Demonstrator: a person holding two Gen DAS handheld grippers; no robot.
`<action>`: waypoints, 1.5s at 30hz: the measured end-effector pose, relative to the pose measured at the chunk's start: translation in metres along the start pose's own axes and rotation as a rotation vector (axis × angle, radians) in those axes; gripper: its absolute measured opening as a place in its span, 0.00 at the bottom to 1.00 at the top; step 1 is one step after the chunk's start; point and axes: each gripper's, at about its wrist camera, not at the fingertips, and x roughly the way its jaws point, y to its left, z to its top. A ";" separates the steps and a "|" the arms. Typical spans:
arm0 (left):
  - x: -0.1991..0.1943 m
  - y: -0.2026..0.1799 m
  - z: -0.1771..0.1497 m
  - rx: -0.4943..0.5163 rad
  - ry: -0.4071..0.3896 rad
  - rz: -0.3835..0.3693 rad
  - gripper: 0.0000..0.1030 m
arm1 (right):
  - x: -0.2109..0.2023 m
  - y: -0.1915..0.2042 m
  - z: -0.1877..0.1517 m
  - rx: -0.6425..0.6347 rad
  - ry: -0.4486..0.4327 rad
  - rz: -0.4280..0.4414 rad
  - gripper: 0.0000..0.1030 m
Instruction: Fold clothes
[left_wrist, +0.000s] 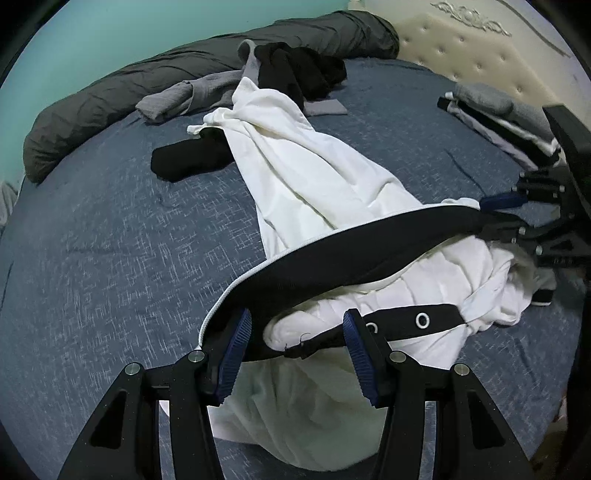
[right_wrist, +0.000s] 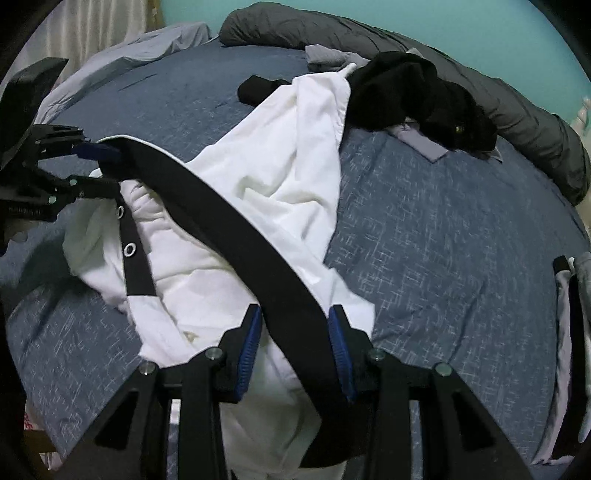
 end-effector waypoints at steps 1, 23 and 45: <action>0.001 0.001 0.001 0.002 0.000 0.001 0.54 | 0.001 -0.002 0.000 0.003 0.002 0.007 0.35; 0.015 0.032 0.000 -0.029 0.046 -0.174 0.07 | -0.005 -0.055 0.010 0.202 -0.031 0.146 0.02; -0.003 0.003 0.020 0.036 -0.028 -0.139 0.51 | -0.016 -0.056 0.000 0.205 -0.007 0.178 0.02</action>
